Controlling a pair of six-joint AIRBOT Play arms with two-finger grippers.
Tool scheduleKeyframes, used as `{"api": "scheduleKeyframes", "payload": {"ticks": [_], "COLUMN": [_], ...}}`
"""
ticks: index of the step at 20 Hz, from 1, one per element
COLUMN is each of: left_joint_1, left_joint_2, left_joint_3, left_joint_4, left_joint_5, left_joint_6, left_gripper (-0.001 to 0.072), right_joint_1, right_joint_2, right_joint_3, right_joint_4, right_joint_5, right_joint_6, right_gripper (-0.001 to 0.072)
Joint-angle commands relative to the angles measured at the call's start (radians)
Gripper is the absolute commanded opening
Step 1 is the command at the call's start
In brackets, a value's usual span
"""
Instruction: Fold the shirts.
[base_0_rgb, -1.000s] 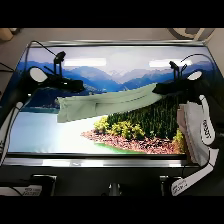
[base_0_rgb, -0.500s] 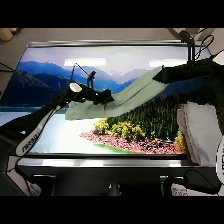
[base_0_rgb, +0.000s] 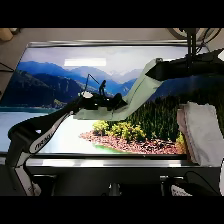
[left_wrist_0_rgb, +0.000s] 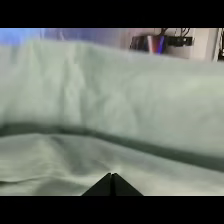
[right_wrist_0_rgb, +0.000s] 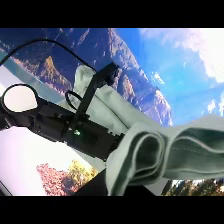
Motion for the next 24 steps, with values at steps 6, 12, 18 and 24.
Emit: {"api": "scheduleKeyframes", "payload": {"ticks": [6, 12, 18, 24], "left_joint_1": [0.447, 0.726, 0.726, 0.723], "left_joint_2": [0.358, 0.655, 0.754, 0.753], "left_joint_3": [-0.003, -0.003, -0.005, -0.005], "left_joint_4": [0.582, 0.602, 0.602, 0.605], "left_joint_5": [-0.248, -0.351, -0.353, -0.388], "left_joint_6": [-0.111, -0.106, -0.097, -0.048], "left_gripper": [0.0026, 0.0027, 0.0026, 0.0027], "right_joint_1": [0.257, 0.536, 0.581, 0.328], "right_joint_2": [-0.237, -0.541, -0.652, -0.489], "right_joint_3": [0.001, 0.001, 0.001, 0.001], "right_joint_4": [0.152, 0.437, 0.65, 0.179], "right_joint_5": [-0.28, -0.55, -0.562, -0.193], "right_joint_6": [-0.059, -0.126, -0.267, -0.096], "right_gripper": [0.0023, 0.0023, 0.0701, 0.0694]}}
